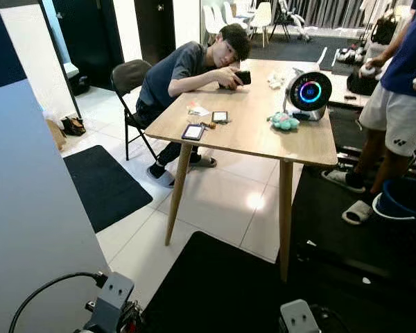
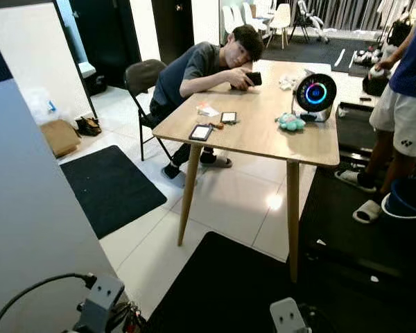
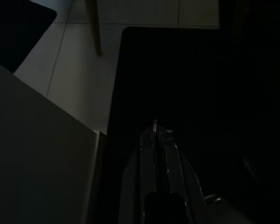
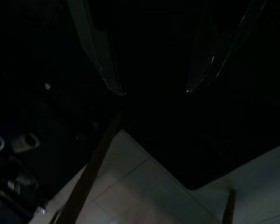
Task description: Hang keys on a hook
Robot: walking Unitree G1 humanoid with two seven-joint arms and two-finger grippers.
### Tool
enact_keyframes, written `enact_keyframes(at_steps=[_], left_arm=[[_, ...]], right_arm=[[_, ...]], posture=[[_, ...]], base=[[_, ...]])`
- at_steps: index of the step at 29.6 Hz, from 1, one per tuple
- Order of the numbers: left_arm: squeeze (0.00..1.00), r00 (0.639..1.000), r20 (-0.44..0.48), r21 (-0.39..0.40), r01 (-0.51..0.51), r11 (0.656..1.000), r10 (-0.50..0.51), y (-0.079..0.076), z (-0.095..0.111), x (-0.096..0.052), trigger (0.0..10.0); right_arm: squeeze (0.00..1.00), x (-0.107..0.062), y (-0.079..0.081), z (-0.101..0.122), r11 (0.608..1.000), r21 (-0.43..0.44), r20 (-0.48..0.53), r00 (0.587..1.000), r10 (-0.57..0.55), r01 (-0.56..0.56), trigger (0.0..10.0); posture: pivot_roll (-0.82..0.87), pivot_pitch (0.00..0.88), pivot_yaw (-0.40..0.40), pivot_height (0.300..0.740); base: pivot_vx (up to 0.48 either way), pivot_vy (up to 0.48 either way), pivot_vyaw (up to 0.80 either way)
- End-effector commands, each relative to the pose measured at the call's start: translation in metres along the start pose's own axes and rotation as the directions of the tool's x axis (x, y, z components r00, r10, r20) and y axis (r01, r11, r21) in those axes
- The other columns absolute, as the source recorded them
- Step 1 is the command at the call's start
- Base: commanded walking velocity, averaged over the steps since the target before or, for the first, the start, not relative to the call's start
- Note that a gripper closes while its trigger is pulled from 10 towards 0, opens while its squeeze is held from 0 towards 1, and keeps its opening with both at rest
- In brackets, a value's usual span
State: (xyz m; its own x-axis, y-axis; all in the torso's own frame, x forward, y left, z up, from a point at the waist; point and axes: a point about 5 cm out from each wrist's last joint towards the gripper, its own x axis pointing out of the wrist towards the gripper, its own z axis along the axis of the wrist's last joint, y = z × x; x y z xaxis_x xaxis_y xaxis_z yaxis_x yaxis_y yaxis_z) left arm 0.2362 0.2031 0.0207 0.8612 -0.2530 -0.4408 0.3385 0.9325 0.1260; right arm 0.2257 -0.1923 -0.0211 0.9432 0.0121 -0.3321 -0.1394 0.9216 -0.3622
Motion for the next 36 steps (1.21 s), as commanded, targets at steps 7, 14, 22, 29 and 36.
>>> enact_keyframes(at_steps=[7, 14, 22, 29, 36], left_arm=[[0.0, 1.0, 0.007, -0.063, -0.028, 0.998, 0.028, -0.009, -0.006, 0.001, 10.0], [0.0, 1.0, 0.016, -0.07, -0.024, 0.997, 0.025, -0.012, -0.003, 0.005, 10.0], [0.0, 0.999, 0.016, -0.041, -0.044, 0.998, 0.045, -0.007, -0.004, 0.005, 10.0], [0.0, 0.999, 0.009, -0.026, -0.05, 0.998, 0.05, -0.006, -0.006, 0.004, 10.0], [0.0, 0.998, 0.007, -0.023, -0.058, 0.998, 0.058, -0.006, -0.007, 0.003, 10.0]], right_arm=[[0.0, -0.002, -0.008, -0.008, 0.999, -0.041, -0.023, 0.999, 0.026, -0.027, 10.0], [0.0, -0.001, -0.012, -0.008, 0.999, -0.05, -0.018, 1.0, 0.009, -0.01, 10.0], [0.0, -0.003, -0.007, -0.008, 0.999, -0.045, -0.014, 1.0, 0.007, -0.007, 10.0], [0.0, -0.003, -0.003, -0.009, 1.0, -0.015, -0.017, 1.0, 0.021, -0.021, 10.0], [0.0, -0.003, -0.003, -0.009, 1.0, -0.012, -0.014, 0.999, 0.029, -0.029, 10.0]], posture=[[0.06, 0.126, -0.022, 0.74], [0.05, 0.123, -0.008, 0.74], [0.05, 0.12, 0.01, 0.74], [0.05, 0.116, 0.012, 0.74], [0.06, 0.115, 0.004, 0.74]], base=[[0.0, 0.0, 0.0], [0.0, 0.0, 0.0], [0.0, 0.0, 0.0], [0.0, 0.0, 0.38], [0.0, 0.0, 0.8]])
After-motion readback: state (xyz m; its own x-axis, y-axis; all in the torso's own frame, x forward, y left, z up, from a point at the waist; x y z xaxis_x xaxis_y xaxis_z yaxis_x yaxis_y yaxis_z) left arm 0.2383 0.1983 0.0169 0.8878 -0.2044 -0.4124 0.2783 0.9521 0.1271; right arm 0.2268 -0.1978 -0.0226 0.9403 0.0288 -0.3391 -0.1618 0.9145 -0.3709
